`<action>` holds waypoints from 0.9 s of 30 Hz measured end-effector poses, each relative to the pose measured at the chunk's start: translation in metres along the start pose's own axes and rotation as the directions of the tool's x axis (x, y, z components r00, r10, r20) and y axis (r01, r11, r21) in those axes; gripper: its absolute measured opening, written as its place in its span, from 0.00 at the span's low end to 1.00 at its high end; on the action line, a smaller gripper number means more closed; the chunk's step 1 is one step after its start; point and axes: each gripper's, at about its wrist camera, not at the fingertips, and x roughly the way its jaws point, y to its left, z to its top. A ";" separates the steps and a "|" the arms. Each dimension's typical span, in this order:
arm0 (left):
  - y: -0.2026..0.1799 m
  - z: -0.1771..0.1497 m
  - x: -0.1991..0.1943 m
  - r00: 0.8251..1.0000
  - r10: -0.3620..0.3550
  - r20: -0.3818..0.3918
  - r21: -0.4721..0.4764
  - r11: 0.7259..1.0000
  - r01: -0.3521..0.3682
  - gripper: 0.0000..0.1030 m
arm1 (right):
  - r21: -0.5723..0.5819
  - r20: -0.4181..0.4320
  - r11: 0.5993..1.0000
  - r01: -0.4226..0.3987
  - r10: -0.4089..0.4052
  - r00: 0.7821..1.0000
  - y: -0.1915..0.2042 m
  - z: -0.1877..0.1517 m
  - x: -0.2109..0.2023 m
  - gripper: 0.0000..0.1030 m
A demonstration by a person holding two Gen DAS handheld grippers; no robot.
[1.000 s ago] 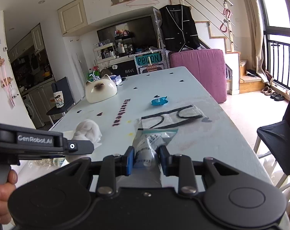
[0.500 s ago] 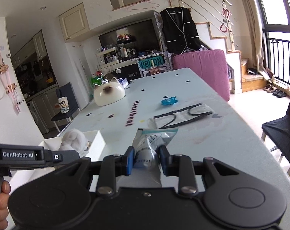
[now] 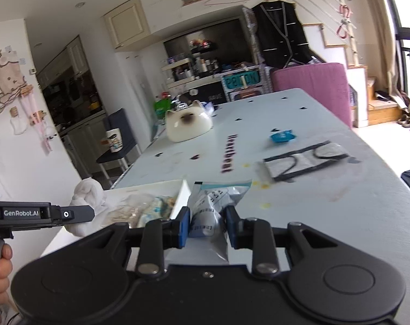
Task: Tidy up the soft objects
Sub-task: 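Carry the cloth to the tray with the left tool while the right carries the packet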
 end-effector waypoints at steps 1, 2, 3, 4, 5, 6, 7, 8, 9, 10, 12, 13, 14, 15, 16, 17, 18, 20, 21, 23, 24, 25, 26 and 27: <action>0.007 0.002 0.000 1.000 0.010 -0.001 -0.002 1.000 -0.010 0.29 | -0.003 -0.003 1.000 -0.008 0.008 1.000 0.004 0.001 0.003 0.29; 0.014 0.004 0.001 1.000 0.020 -0.002 -0.004 1.000 -0.020 0.29 | -0.006 -0.006 1.000 -0.016 0.016 1.000 0.009 0.002 0.005 0.29; 0.022 0.006 0.002 0.999 0.034 -0.004 -0.004 0.999 -0.034 0.29 | -0.009 -0.010 1.000 -0.025 0.025 1.000 0.013 0.003 0.008 0.29; 0.029 0.009 0.004 0.999 0.045 -0.008 -0.005 0.999 -0.045 0.29 | -0.012 -0.015 0.999 -0.034 0.034 0.999 0.017 0.004 0.011 0.29; 0.037 0.011 0.006 0.998 0.055 -0.015 -0.006 0.998 -0.055 0.29 | -0.016 -0.020 0.999 -0.044 0.043 0.999 0.022 0.004 0.015 0.29; 0.045 0.014 0.009 0.997 0.067 -0.022 -0.009 0.998 -0.067 0.29 | -0.021 -0.025 0.998 -0.052 0.051 0.998 0.027 0.005 0.018 0.29; 0.054 0.017 0.013 0.996 0.079 -0.028 -0.012 0.997 -0.080 0.29 | -0.026 -0.030 0.998 -0.060 0.059 0.998 0.032 0.005 0.021 0.29; 0.061 0.019 0.016 0.996 0.087 -0.037 -0.010 0.996 -0.088 0.29 | -0.030 -0.035 0.997 -0.068 0.067 0.997 0.037 0.005 0.024 0.29; 0.070 0.022 0.021 0.994 0.096 -0.050 -0.007 0.995 -0.097 0.29 | -0.036 -0.039 0.996 -0.077 0.076 0.996 0.042 0.006 0.027 0.29; 0.077 0.023 0.025 0.992 0.107 -0.061 -0.006 0.994 -0.108 0.29 | -0.041 -0.044 0.995 -0.087 0.085 0.995 0.048 0.006 0.030 0.29; 0.090 0.027 0.037 0.988 0.123 -0.091 0.008 0.992 -0.123 0.29 | -0.053 -0.058 0.993 -0.105 0.102 0.993 0.060 0.006 0.036 0.29; 0.095 0.029 0.043 0.985 0.133 -0.105 0.016 0.991 -0.132 0.29 | -0.059 -0.067 0.992 -0.115 0.111 0.992 0.066 0.005 0.038 0.29; 0.099 0.031 0.050 0.983 0.142 -0.120 0.027 0.990 -0.140 0.29 | -0.065 -0.077 0.990 -0.126 0.121 0.990 0.072 0.004 0.041 0.29; 0.104 0.032 0.058 0.979 0.154 -0.136 0.040 0.988 -0.150 0.29 | -0.070 -0.088 0.988 -0.137 0.131 0.987 0.078 0.003 0.044 0.29; 0.108 0.033 0.065 0.974 0.168 -0.150 0.053 0.985 -0.162 0.29 | -0.075 -0.099 0.986 -0.147 0.140 0.985 0.083 0.002 0.046 0.29; 0.112 0.035 0.073 0.970 0.182 -0.162 0.065 0.983 -0.174 0.29 | -0.079 -0.110 0.985 -0.157 0.147 0.983 0.088 0.000 0.048 0.29; 0.117 0.036 0.080 0.966 0.195 -0.171 0.073 0.980 -0.185 0.29 | -0.082 -0.122 0.983 -0.164 0.154 0.981 0.093 -0.002 0.051 0.29; 0.124 0.038 0.092 0.959 0.213 -0.186 0.082 0.976 -0.200 0.29 | -0.086 -0.148 0.979 -0.183 0.169 0.974 0.101 -0.005 0.055 0.29; 0.128 0.040 0.098 0.957 0.219 -0.190 0.085 0.975 -0.206 0.29 | -0.082 -0.162 0.978 -0.194 0.179 0.970 0.104 -0.006 0.058 0.29; 0.134 0.043 0.108 0.954 0.223 -0.198 0.091 0.974 -0.209 0.29 | -0.076 -0.190 0.972 -0.221 0.203 0.961 0.112 -0.007 0.063 0.29; 0.136 0.045 0.112 0.955 0.222 -0.198 0.091 0.974 -0.207 0.29 | -0.078 -0.202 0.969 -0.233 0.213 0.956 0.117 -0.007 0.065 0.29; 0.139 0.046 0.115 0.955 0.219 -0.199 0.092 0.975 -0.204 0.29 | -0.086 -0.213 0.966 -0.244 0.222 0.952 0.122 -0.007 0.068 0.29; 0.140 0.047 0.119 0.956 0.216 -0.199 0.092 0.975 -0.201 0.29 | -0.096 -0.222 0.962 -0.255 0.229 0.948 0.128 -0.007 0.070 0.29; 0.142 0.048 0.121 0.957 0.211 -0.199 0.090 0.976 -0.196 0.29 | -0.105 -0.230 0.959 -0.265 0.236 0.944 0.133 -0.007 0.072 0.29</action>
